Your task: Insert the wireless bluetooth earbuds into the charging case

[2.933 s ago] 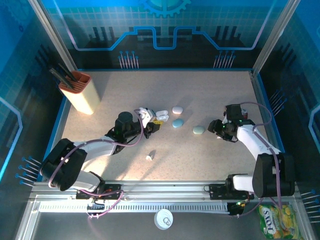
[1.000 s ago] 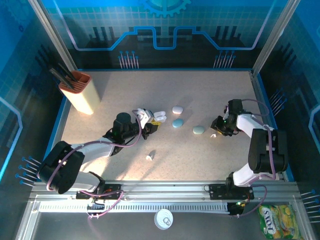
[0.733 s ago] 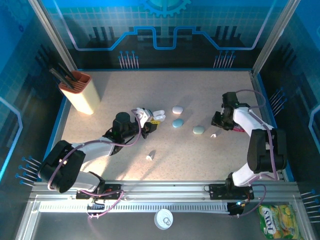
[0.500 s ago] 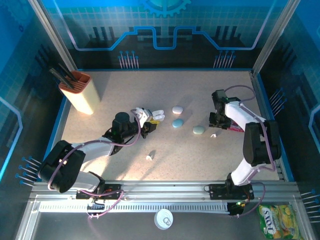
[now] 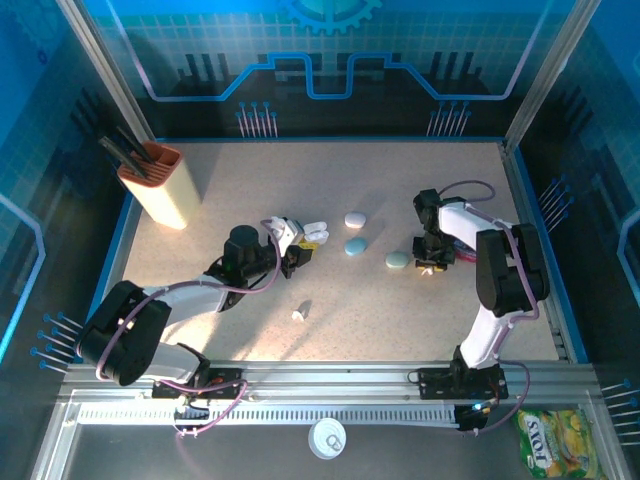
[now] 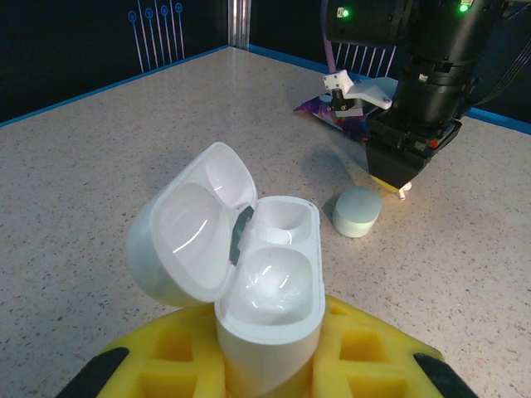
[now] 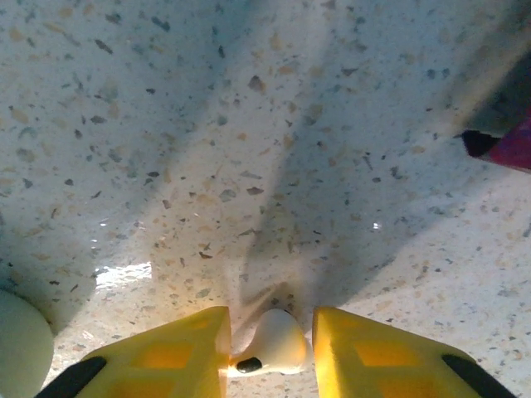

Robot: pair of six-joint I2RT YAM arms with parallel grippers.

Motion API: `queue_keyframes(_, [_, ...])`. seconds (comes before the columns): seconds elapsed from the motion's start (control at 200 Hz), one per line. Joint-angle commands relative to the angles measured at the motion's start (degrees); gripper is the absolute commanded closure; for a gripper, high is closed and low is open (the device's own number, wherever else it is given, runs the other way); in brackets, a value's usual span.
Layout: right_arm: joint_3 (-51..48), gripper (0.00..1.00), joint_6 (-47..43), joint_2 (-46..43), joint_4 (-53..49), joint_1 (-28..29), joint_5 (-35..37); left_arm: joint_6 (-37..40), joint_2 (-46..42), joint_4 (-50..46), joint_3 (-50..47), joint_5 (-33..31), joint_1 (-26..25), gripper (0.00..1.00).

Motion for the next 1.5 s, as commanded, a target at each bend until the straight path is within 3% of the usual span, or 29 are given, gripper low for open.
queue_keyframes(0.0, [-0.9, 0.72, 0.7, 1.1, 0.2, 0.4, -1.8, 0.9, -0.3, 0.9, -0.4, 1.8, 0.4, 0.83])
queue_keyframes(0.33, [-3.7, 0.77, 1.1, -4.4, 4.4, -0.1, -4.7, 0.5, -1.0, -0.6, 0.3, 2.4, 0.4, 0.83])
queue_keyframes(0.47, [-4.7, 0.69, 0.2, -7.5, 5.0, -0.3, -4.9, 0.6, -1.1, -1.2, 0.7, 2.7, 0.4, 0.83])
queue_keyframes(0.61, [-3.8, 0.65, -1.5, -8.3, 0.4, 1.7, 0.3, 0.3, -1.0, -1.2, 0.9, 2.9, 0.3, 0.83])
queue_keyframes(0.845, [-0.5, 0.65, -3.3, -3.9, -8.0, 4.8, 5.8, -0.3, -0.4, -0.4, 1.0, 3.3, 0.4, 0.83])
queue_keyframes(1.171, [3.4, 0.7, -3.3, 3.3, -9.4, 7.0, 6.7, -0.1, -0.6, -0.7, 0.8, 3.1, 0.4, 0.83])
queue_keyframes(1.496, [3.7, 0.76, -3.3, 4.9, -10.0, 7.0, 8.5, 0.1, -0.5, -0.9, 1.1, 3.1, 0.5, 0.83])
